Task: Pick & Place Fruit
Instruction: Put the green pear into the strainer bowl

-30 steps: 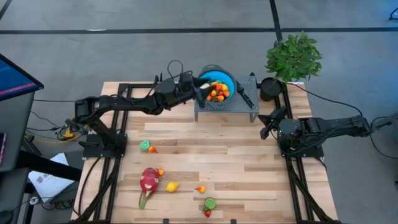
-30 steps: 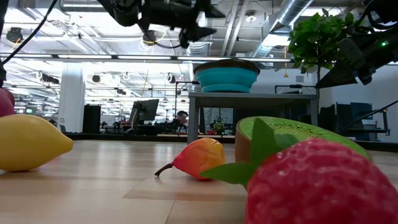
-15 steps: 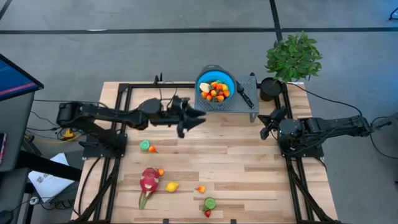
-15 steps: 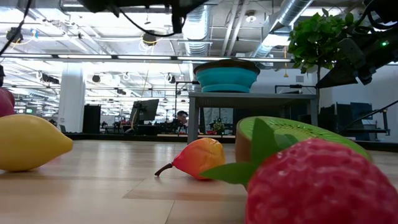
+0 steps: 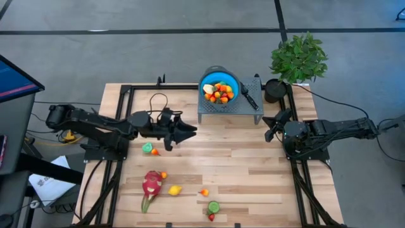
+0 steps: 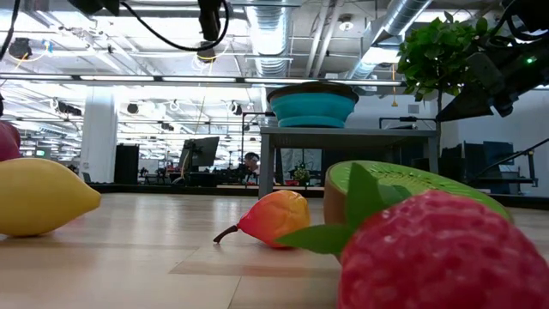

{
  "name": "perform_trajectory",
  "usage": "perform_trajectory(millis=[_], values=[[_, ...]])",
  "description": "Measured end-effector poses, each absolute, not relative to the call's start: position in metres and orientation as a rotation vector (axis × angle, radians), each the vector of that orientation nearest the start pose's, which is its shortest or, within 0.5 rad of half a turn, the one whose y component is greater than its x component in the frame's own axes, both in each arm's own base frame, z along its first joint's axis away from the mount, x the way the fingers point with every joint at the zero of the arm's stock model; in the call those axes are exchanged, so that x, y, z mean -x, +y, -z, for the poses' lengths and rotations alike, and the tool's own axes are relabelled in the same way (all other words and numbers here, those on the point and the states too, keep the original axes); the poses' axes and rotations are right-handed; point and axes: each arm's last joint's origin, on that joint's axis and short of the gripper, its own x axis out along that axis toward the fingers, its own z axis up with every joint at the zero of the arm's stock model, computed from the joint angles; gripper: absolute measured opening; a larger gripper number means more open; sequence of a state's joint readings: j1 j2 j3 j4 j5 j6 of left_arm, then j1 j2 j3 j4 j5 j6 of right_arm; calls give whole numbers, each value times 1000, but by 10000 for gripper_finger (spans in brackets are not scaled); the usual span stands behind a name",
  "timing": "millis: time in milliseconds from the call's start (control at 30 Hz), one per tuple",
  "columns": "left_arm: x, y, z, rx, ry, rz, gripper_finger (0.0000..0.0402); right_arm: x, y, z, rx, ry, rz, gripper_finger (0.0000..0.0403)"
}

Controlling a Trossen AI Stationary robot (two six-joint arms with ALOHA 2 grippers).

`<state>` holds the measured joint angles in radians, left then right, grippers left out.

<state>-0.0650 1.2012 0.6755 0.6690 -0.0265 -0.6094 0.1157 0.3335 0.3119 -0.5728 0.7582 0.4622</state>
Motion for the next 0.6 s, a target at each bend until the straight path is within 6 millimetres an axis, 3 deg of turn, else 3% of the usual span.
perform_trajectory(millis=[367, 600], values=[[-262, -22, -285, 622, -24, 118, 116, -92, -9, -195, -182, 389, 729, 0], [-260, -26, -263, 735, 160, -63, 78, -92, -9, -195, -181, 390, 729, 0]])
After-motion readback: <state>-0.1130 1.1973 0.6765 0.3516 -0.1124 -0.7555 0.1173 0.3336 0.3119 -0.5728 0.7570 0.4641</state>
